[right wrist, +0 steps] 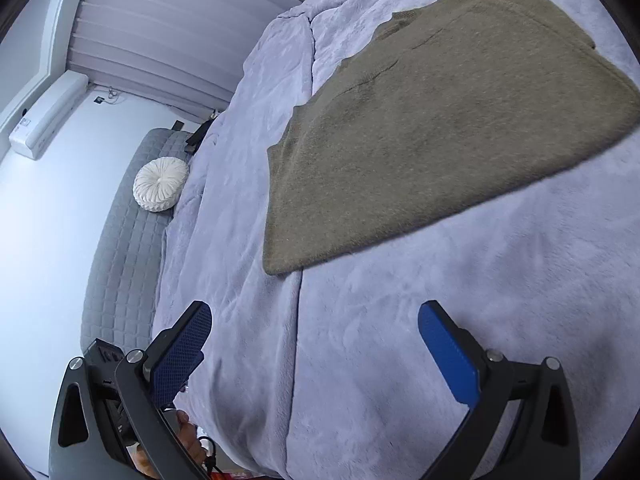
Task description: Fold small clothes
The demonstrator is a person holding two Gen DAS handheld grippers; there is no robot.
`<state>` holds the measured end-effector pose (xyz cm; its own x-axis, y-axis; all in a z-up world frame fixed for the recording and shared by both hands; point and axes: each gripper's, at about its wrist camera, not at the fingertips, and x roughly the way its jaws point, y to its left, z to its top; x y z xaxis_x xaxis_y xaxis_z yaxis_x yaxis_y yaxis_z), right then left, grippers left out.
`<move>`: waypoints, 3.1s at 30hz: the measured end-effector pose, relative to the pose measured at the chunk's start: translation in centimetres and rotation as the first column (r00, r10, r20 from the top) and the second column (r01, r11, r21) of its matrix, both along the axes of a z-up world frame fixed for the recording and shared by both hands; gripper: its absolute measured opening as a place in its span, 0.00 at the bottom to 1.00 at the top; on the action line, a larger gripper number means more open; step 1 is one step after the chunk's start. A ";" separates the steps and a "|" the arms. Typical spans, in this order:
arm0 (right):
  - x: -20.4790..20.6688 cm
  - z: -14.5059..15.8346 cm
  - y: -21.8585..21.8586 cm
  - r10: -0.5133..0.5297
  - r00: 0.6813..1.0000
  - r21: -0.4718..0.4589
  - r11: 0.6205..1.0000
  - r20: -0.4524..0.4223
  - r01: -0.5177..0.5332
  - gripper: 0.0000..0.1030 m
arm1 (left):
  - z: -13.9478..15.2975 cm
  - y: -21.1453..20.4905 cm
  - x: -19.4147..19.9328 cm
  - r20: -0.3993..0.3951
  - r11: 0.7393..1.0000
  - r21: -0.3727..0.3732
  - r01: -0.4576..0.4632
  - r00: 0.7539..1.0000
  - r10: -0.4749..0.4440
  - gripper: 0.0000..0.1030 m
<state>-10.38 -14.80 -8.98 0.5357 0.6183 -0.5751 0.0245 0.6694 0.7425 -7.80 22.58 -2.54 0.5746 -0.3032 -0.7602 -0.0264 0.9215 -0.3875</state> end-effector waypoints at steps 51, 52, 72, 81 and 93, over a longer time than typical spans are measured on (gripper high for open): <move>14.4 0.9 -2.4 0.156 0.987 -0.062 0.986 0.038 -0.154 0.09 | -5.6 -10.8 23.4 -0.125 0.906 -0.287 0.312 0.925 -0.358 0.98; 15.1 -0.2 -2.3 0.146 0.989 -0.073 0.987 0.001 -0.146 0.09 | -5.5 -10.8 23.3 -0.126 0.909 -0.279 0.311 0.926 -0.356 0.98; 17.9 -1.1 -3.1 0.099 0.995 -0.303 0.948 -0.003 -0.095 0.11 | -4.8 -13.8 22.3 -0.144 0.939 0.105 0.326 0.940 -0.310 0.38; 20.9 -4.1 -3.5 0.106 0.994 -0.297 0.949 -0.019 -0.107 0.03 | -1.4 -15.9 21.9 -0.081 0.936 0.191 0.297 0.955 -0.286 0.20; 19.4 -3.4 -9.5 0.061 0.998 -0.095 0.994 0.029 -0.058 0.10 | 6.2 -32.0 19.7 0.071 0.831 0.252 0.495 0.847 -0.527 0.20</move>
<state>9.01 -24.31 -12.42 0.5187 0.5935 -0.6154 -0.0403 0.7359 0.6758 11.92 -9.46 3.68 0.4826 -0.4193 -0.7690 0.5086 0.8489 -0.1437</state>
